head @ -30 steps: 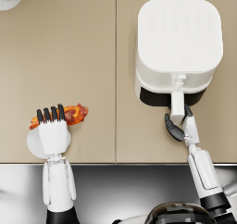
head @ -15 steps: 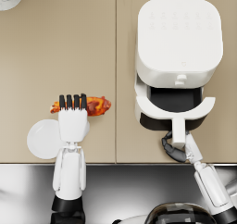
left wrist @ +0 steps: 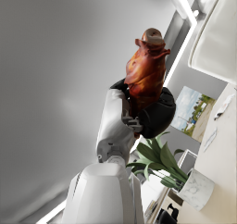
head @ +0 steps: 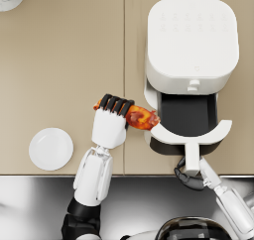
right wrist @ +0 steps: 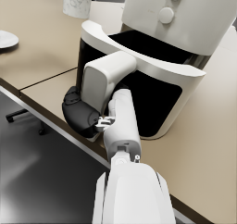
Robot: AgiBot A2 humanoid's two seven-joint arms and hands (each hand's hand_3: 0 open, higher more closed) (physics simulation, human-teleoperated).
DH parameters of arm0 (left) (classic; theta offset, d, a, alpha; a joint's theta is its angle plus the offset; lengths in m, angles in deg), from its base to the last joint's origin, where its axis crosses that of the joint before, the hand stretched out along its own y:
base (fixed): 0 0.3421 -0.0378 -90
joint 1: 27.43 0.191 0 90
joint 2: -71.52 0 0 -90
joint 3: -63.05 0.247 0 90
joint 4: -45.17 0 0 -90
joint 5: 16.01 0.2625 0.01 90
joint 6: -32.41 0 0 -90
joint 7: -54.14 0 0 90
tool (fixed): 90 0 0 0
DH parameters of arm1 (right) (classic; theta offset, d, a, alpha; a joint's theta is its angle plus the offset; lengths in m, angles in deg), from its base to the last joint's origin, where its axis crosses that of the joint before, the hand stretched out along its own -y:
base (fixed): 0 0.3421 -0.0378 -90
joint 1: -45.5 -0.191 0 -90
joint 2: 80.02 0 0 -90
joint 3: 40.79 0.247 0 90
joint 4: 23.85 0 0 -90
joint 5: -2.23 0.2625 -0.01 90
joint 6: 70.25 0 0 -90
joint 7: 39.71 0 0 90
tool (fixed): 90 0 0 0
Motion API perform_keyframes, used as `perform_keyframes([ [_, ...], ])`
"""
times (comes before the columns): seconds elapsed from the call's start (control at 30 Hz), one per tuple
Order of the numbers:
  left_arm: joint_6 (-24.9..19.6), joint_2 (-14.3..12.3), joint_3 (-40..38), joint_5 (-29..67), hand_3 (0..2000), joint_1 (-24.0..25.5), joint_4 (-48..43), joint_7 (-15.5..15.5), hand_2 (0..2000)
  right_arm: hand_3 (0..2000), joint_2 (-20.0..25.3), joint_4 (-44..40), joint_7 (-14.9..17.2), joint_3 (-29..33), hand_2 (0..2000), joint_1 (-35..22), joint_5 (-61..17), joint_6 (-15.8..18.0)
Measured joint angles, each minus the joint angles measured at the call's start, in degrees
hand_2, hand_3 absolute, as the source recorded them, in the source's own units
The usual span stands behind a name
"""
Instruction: Pick up the drumstick and place it into the air fryer
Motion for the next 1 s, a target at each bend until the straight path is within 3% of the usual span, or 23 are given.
perform_keyframes([
  [0.4, 0.3, -8.2, 8.4, -4.4, 2000, -9.1, 6.7, -0.1, 2000, 2000, -2.2, 1.1, -0.1, -0.7, 2000, 0.6, 0.0, 2.6],
  [0.77, 0.1, -12.5, 16.6, -4.5, 2000, -12.3, 15.9, -0.1, 2000, 2000, -2.2, 0.8, -0.3, -1.0, 2000, 0.6, 0.0, 2.8],
  [0.8, 0.1, -12.7, 16.8, -4.5, 1673, -12.3, 16.4, -0.1, 639, 2000, -2.2, 0.8, -0.3, -1.1, 2000, 0.6, 0.0, 3.0],
  [0.83, 0.6, -12.8, 17.0, -4.5, 1347, -12.3, 16.7, 0.0, 0, 2000, -2.3, 0.7, -0.3, -1.1, 2000, 0.6, 0.0, 3.0],
  [0.97, 0.8, -12.4, 17.0, -4.5, 40, -10.8, 16.6, 0.1, 0, 2000, -2.5, 0.6, -0.3, -1.1, 2000, 0.5, 0.0, 3.8],
  [1.0, 0.5, -11.7, 16.5, -4.5, 0, -9.6, 15.4, 0.1, 0, 2000, -2.7, 0.7, -0.3, -1.2, 2000, 0.5, 0.0, 3.9],
])
